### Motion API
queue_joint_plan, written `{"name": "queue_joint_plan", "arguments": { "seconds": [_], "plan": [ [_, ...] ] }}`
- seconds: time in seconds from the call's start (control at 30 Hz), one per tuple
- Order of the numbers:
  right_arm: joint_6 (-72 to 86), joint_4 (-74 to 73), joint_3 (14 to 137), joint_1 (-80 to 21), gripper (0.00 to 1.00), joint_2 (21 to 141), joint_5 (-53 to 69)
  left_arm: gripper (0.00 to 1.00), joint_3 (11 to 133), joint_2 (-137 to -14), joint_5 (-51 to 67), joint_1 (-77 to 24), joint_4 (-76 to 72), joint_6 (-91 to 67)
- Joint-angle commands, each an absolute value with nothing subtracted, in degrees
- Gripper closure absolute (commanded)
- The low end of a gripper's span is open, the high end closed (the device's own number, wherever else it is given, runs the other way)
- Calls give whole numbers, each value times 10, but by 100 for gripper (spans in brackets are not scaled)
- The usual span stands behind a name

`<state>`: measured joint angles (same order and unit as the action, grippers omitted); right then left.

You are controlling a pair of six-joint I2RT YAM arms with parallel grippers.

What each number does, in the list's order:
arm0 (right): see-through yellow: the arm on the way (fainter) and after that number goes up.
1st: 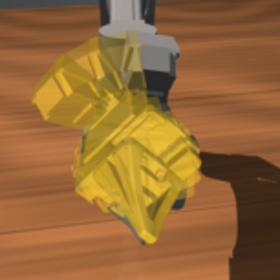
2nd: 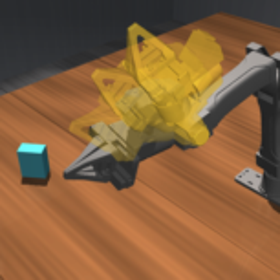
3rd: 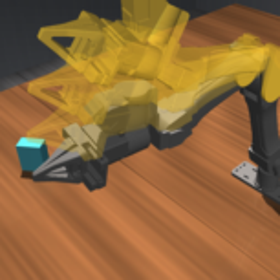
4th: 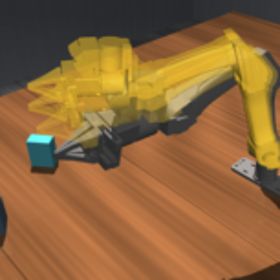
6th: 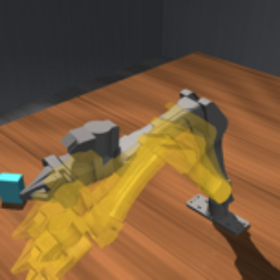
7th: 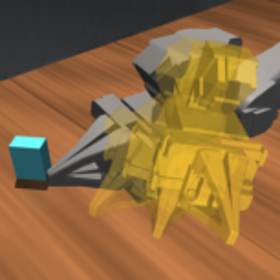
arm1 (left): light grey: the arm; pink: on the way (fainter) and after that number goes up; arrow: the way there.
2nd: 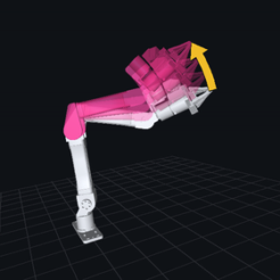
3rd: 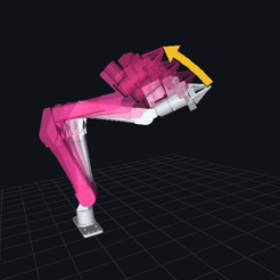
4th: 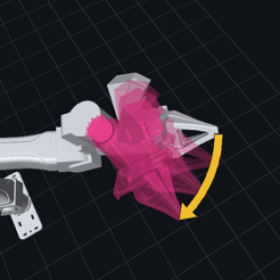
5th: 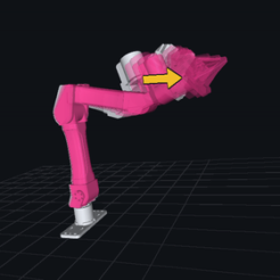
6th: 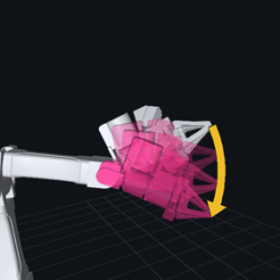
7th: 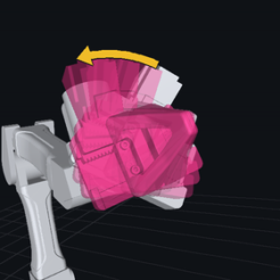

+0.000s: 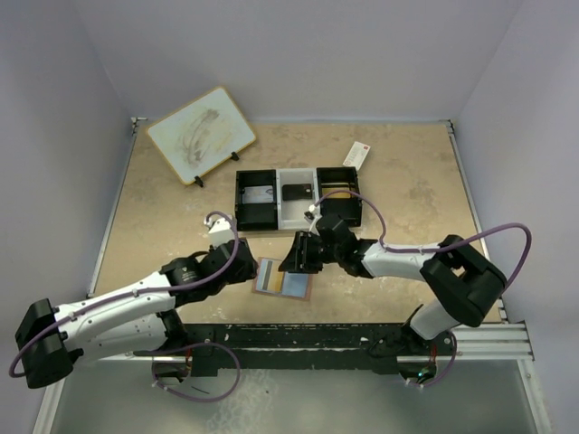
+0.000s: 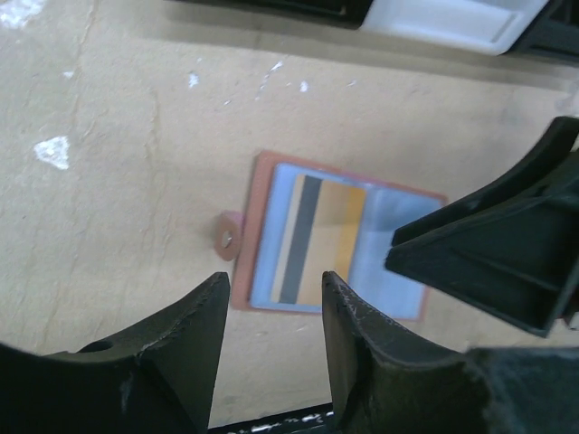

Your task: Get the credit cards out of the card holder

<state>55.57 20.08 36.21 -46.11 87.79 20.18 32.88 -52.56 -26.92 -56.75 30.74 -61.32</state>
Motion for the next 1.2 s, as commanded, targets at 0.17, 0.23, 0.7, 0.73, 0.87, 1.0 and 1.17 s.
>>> {"name": "queue_joint_plan", "arguments": {
  "seconds": [0.17, 0.23, 0.7, 0.73, 0.87, 1.0, 1.17],
  "plan": [
    [598, 264, 336, -470, 61, 861, 175, 71, 375, -658, -197, -570, 176, -554],
    [607, 272, 328, -470, 61, 860, 168, 76, 370, -675, -198, -570, 164, -551],
    [639, 360, 309, -470, 63, 906, 193, 84, 290, -725, -218, -569, 139, -570],
    [637, 346, 314, -470, 63, 909, 189, 85, 282, -725, -216, -568, 136, -572],
    [635, 326, 313, -470, 61, 931, 184, 88, 258, -726, -206, -569, 127, -585],
    [648, 351, 298, -471, 61, 950, 187, 90, 242, -715, -197, -570, 121, -592],
    [659, 389, 290, -471, 61, 958, 190, 92, 245, -707, -198, -570, 133, -590]
  ]
}}
